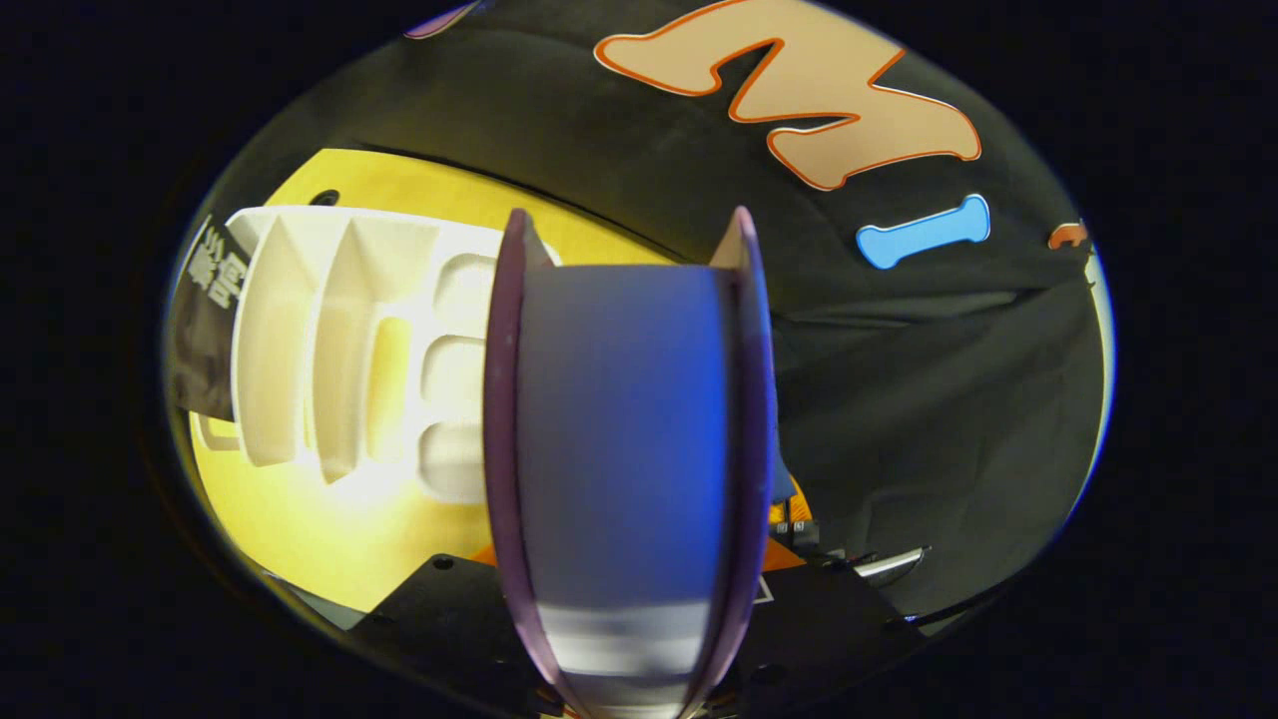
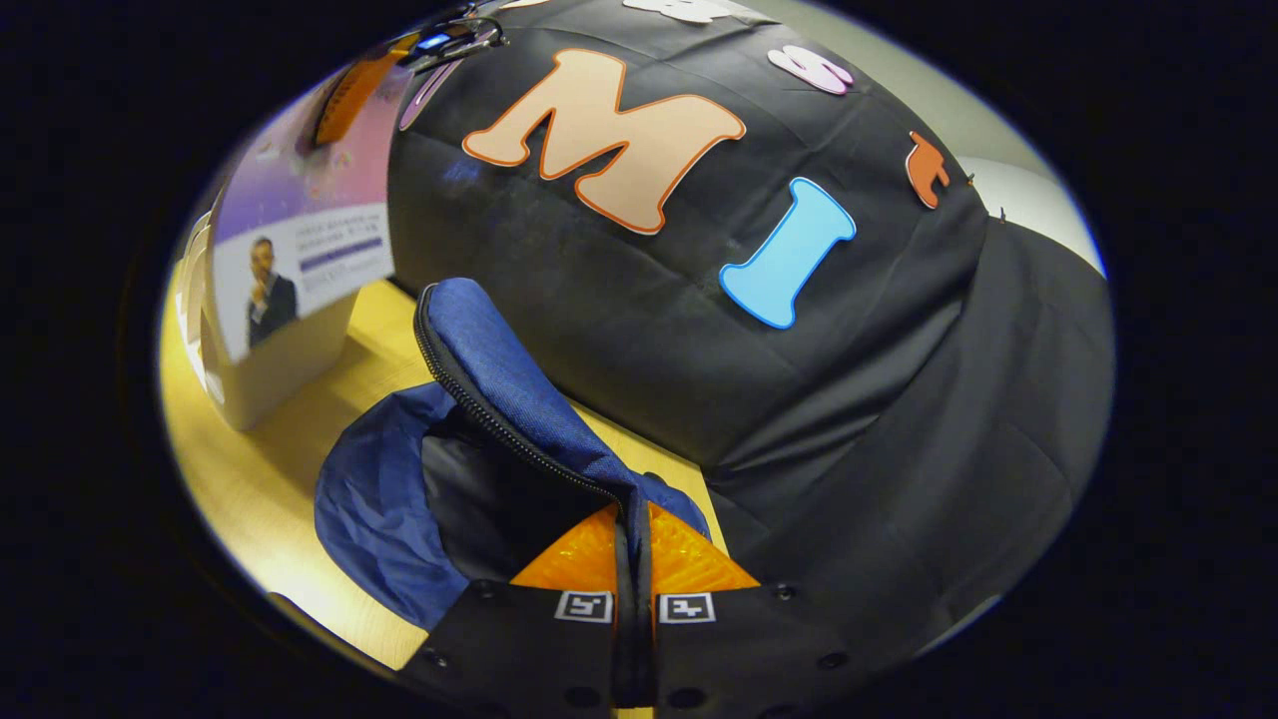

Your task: Open the schoolbag, grab two books from the bookshelf and put them into the schoolbag.

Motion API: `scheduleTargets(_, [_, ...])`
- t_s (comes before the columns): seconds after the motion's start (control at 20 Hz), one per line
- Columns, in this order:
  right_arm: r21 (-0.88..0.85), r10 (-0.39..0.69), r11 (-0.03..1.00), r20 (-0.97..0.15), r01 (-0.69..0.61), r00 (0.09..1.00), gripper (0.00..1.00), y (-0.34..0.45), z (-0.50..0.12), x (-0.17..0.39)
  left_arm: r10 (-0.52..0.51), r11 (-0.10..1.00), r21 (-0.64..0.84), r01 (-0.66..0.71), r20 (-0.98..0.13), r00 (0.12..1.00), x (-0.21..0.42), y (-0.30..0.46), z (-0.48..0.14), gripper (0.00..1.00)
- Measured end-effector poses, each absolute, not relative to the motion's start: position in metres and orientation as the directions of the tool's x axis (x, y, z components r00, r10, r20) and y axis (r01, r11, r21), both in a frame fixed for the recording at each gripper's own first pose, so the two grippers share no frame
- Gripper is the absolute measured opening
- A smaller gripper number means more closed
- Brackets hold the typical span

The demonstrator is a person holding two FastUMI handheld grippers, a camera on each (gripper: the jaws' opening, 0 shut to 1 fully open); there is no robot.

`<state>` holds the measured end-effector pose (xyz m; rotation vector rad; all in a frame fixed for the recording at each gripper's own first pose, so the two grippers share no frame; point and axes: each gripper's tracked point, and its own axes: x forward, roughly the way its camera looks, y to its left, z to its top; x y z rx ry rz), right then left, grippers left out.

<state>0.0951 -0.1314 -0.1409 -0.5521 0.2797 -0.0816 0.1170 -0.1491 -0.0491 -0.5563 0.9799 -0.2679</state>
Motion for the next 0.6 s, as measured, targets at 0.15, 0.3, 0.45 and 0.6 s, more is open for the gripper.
scheduleTargets(0.15, [-0.508, -0.146, 0.861, -0.248, 0.0, 0.958, 0.03, -0.133, -0.141, 0.095, -0.498, 0.799, -0.601, -0.007, -0.668, 0.553, 0.141, -0.179, -0.071, 0.43])
scheduleTargets(0.3, [-0.482, -0.145, 0.876, -0.246, 0.009, 0.958, 0.03, -0.133, -0.137, 0.095, -0.517, 0.789, -0.615, 0.009, -0.654, 0.553, 0.158, -0.202, -0.104, 0.43])
scheduleTargets(0.45, [-0.456, -0.132, 0.89, -0.241, 0.008, 0.961, 0.01, -0.135, -0.133, 0.096, -0.567, 0.74, -0.672, 0.024, -0.604, 0.56, 0.171, -0.228, -0.13, 0.44])
scheduleTargets(0.6, [-0.432, -0.117, 0.902, -0.239, 0.003, 0.964, 0.03, -0.136, -0.131, 0.098, -0.621, 0.695, -0.716, 0.06, -0.557, 0.552, 0.18, -0.256, -0.147, 0.44])
